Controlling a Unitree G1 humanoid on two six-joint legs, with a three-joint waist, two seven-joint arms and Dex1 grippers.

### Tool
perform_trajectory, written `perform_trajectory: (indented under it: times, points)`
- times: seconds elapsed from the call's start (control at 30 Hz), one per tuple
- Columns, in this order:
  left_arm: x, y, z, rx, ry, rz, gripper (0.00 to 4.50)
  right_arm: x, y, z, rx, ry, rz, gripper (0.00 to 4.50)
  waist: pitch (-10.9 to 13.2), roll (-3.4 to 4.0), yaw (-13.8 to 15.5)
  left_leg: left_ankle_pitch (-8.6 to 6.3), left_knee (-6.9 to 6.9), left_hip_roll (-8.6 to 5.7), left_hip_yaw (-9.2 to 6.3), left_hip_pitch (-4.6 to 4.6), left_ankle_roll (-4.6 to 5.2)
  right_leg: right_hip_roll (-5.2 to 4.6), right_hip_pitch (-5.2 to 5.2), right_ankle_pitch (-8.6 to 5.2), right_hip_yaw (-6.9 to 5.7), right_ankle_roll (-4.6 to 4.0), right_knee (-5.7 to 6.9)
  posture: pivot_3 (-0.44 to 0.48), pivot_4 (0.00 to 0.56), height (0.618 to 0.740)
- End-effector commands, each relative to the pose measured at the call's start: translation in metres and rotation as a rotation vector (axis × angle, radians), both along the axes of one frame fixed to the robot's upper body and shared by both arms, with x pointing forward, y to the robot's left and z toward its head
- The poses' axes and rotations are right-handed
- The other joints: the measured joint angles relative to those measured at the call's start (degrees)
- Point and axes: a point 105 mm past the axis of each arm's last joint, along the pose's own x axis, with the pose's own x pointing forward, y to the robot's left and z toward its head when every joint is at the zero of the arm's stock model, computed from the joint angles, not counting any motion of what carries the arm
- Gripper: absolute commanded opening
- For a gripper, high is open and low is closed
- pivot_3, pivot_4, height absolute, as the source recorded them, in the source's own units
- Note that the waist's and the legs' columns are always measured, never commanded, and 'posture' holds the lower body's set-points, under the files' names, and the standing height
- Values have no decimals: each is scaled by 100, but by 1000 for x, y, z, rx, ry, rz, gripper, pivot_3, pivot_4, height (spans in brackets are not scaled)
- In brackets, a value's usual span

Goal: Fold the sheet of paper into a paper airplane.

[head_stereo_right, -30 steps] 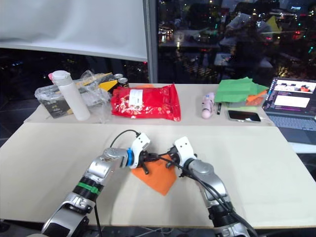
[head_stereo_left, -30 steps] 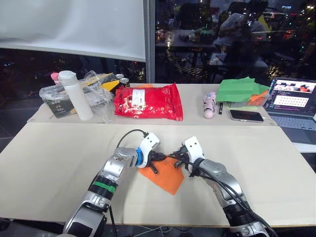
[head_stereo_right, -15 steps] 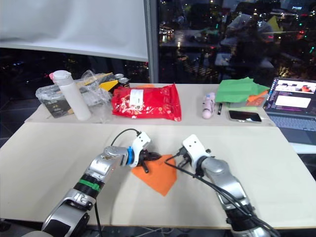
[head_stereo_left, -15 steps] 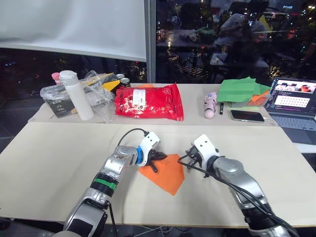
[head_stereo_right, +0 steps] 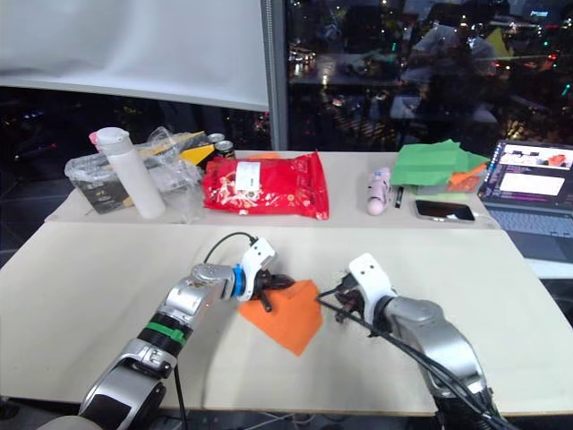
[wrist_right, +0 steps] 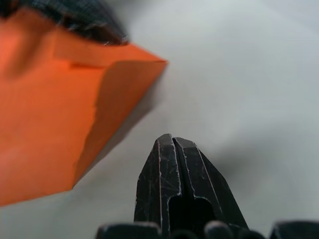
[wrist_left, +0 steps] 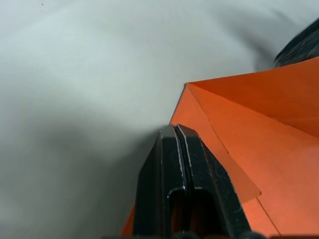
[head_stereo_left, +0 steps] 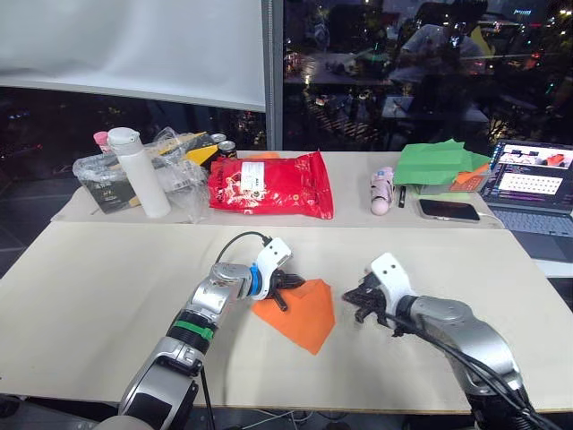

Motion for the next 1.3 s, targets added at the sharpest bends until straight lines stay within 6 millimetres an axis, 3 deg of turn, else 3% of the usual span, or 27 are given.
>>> perform_trajectory:
  times: [0.03, 0.2, 0.4, 0.53, 0.57, 0.73, 0.77, 0.97, 1.3]
  points:
    - [-2, 5, -7, 24, 14, 9, 0, -15, 3, 12, 133, 34, -2, 748, 0, 0, 2, 0, -2, 0, 0, 1, 0, 0, 0, 0, 0, 0, 0, 0, 150, 719]
    - [-4, 1, -8, 22, 18, -3, 0, -28, 25, 0, 313, 125, -40, 2449, -2, 4, -18, -3, -2, 1, -1, 4, 6, 1, 0, -1, 0, -1, 3, 0, 150, 719]
    - [-5, 1, -7, 23, 21, -4, 0, -24, 37, -11, 307, 127, -79, 2449, -1, 4, -15, -4, -1, 0, 0, 0, 6, 0, -4, -2, 0, -1, 2, 0, 150, 719]
    - [-4, 7, -6, 31, 22, 1, 0, -12, 34, -17, 247, 95, -109, 2449, -1, 4, -35, -4, -1, 1, 0, 0, 6, 0, -6, -2, 0, -1, 2, 0, 150, 719]
    - [-4, 8, -6, 32, 21, 3, 0, -10, 33, -18, 233, 86, -110, 1926, -1, 4, -41, -4, -1, 1, 0, 0, 6, 0, -6, -2, 0, -1, 2, 0, 150, 719]
    - [-7, 11, -2, 27, 40, -2, 0, -1, 32, -11, 191, 31, -76, 229, -1, 4, -38, -4, -2, 1, 0, 1, 6, 0, -6, -2, 0, -1, 2, 0, 150, 719]
    - [-9, 11, -1, 22, 53, -9, 0, 1, 31, -9, 172, 20, -61, 55, -1, 4, -40, -4, -2, 1, 0, -1, 6, 0, -6, -3, 0, -1, 1, 0, 150, 719]
    - [-16, 22, 11, 16, 75, -43, 0, 15, 33, -1, 17, -39, 126, 55, 3, 7, -48, -4, -2, 1, 1, -3, 6, 0, -11, -2, 0, -1, 0, 0, 150, 719]
    - [-22, 24, 3, 40, 89, -61, 0, 54, 45, -4, -188, -151, 382, 55, 4, 6, -44, -4, -1, 1, 2, -4, 7, 0, -9, -2, -1, -1, -4, 0, 150, 719]
